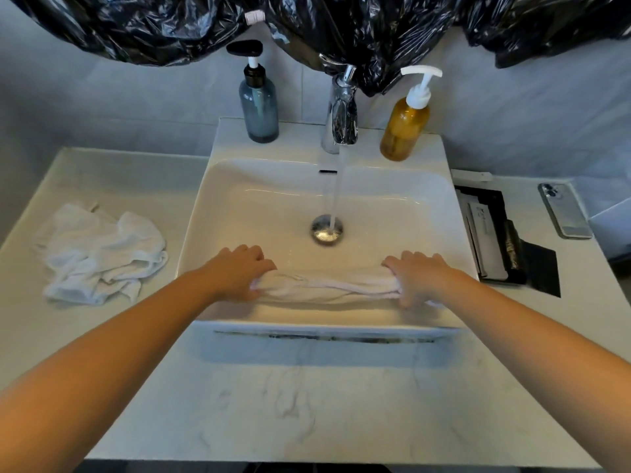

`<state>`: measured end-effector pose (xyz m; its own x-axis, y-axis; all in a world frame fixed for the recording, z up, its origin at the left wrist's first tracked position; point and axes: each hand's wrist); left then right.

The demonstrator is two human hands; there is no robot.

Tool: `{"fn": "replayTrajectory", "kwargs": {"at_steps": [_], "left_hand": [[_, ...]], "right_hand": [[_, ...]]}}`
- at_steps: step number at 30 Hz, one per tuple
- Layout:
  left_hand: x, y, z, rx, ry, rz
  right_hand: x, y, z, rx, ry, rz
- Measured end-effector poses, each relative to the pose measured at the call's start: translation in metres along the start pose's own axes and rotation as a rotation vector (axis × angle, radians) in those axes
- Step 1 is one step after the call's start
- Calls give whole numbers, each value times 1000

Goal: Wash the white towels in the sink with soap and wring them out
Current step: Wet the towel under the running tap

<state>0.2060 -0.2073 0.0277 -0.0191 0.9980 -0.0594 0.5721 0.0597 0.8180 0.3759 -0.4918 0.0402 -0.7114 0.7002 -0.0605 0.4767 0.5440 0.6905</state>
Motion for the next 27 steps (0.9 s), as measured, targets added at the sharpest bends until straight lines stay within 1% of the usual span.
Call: {"fn": "replayTrajectory", "kwargs": {"at_steps": [1,2,3,4,5,8,9,10,11,13,16,18,20,22,23,24,25,27], "left_hand": [[-2,-4,0,-27,-6,-23],[-4,-9,-1,-59,-12,-84],[-6,-14,-2,-101,-15,-139],[-8,-19,-3,-137,-15,-159],[-8,-23,-2,-154,-10,-150],[-9,-27,4,-147,-23,-70],[-9,-26,6,-143,-34,-56],[-9,-25,7,-140,-42,-52],[-9,-25,7,-137,-48,-50],[-10,-26,6,-136,-47,-49],[-11,-29,5,-144,-39,-64],[-10,-30,7,-147,-36,-70],[-10,-29,7,-147,-44,-73],[-8,-29,7,-147,-53,-86],[-8,-30,8,-156,-56,-91],[-8,-30,9,-166,-55,-93],[-7,-31,9,-166,-54,-93],[-6,-32,9,-148,-49,-98]], "right_hand": [[-2,5,1,73,25,87],[-4,13,0,107,53,202],[-4,24,-2,79,68,320],[-3,38,-5,-22,73,422],[0,52,-7,-183,69,489],[17,97,-15,-751,70,616],[22,115,-16,-900,104,644],[27,132,-15,-1005,143,653],[31,148,-12,-1065,181,651],[40,179,-5,-1086,258,632],[48,202,5,-984,371,584],[48,206,8,-981,389,552],[49,205,7,-1034,387,435],[53,201,8,-1027,394,263],[52,198,11,-1027,400,242],[50,194,14,-1044,406,282],[47,187,18,-1085,414,382],[36,165,25,-1214,377,725]]}}
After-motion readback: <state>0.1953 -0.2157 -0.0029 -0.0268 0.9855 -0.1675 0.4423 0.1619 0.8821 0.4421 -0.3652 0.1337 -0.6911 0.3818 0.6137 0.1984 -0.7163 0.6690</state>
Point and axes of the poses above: each hand's wrist, its own z-axis towards the middle knuckle, its own y-axis out of the back of the hand, x = y × z, and after that the axes turned 3 degrees about z, right-handed
